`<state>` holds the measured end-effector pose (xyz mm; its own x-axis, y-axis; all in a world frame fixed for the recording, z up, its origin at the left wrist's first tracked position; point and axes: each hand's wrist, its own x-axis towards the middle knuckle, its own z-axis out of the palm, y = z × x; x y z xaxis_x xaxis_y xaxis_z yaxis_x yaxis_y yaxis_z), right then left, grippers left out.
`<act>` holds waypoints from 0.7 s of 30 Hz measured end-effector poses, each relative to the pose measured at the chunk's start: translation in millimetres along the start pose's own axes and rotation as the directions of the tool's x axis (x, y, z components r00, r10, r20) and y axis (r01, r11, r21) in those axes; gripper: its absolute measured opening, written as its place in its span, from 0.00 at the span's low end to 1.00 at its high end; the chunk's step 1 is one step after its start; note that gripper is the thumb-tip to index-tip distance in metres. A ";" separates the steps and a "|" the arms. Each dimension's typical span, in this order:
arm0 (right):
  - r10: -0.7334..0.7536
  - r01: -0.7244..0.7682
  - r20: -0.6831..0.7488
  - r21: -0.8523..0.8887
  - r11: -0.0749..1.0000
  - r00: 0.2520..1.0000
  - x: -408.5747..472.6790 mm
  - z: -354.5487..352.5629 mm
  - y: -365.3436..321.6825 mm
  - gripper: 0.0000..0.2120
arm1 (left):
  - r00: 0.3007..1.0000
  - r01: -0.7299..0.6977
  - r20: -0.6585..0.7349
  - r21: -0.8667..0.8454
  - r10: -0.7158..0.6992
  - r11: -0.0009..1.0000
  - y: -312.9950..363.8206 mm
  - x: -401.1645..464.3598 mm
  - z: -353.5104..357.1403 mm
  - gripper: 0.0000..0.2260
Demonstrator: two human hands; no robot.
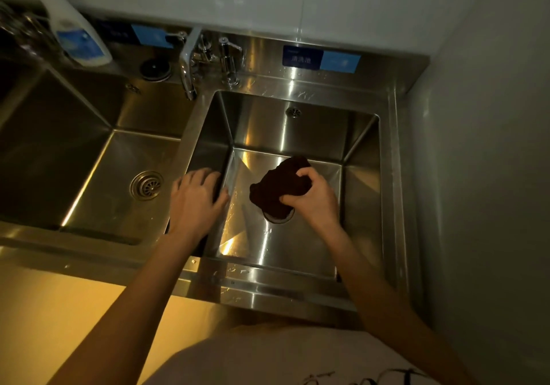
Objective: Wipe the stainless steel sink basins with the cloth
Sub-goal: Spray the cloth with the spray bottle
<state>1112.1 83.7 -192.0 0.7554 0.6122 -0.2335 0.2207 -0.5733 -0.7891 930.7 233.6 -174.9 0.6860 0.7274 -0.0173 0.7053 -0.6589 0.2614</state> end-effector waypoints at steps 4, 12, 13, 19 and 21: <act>-0.057 0.059 -0.035 0.044 0.997 0.998 -7.5 -19.7 -21.5 0.25 | 0.999 0.005 -0.048 0.000 -0.005 1.000 5.3 -4.7 -21.5 0.20; -0.179 0.180 -0.019 0.095 0.979 0.984 -25.2 -29.4 -65.8 0.24 | 0.989 -0.037 -0.145 -0.005 0.036 0.999 7.5 -10.4 -65.9 0.20; -0.188 0.189 -0.022 0.089 0.978 0.982 -27.9 -27.5 -70.3 0.25 | 0.988 -0.037 -0.148 -0.001 0.036 0.999 5.6 -10.9 -71.3 0.20; -0.185 0.191 -0.055 0.154 0.969 0.981 -43.9 -3.2 -94.9 0.24 | 0.978 -0.027 -0.206 0.021 0.031 0.999 -23.4 -17.5 -103.6 0.19; -0.188 0.197 -0.066 0.173 0.965 0.980 -49.6 10.1 -105.1 0.24 | 0.974 -0.023 -0.226 0.014 0.025 1.000 -40.7 -23.5 -112.0 0.19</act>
<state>1045.2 119.0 -103.3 0.7395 0.6717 -0.0432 0.2550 -0.3390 -0.9056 865.8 264.8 -77.0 0.6452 0.7351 0.2083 0.6921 -0.6778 0.2483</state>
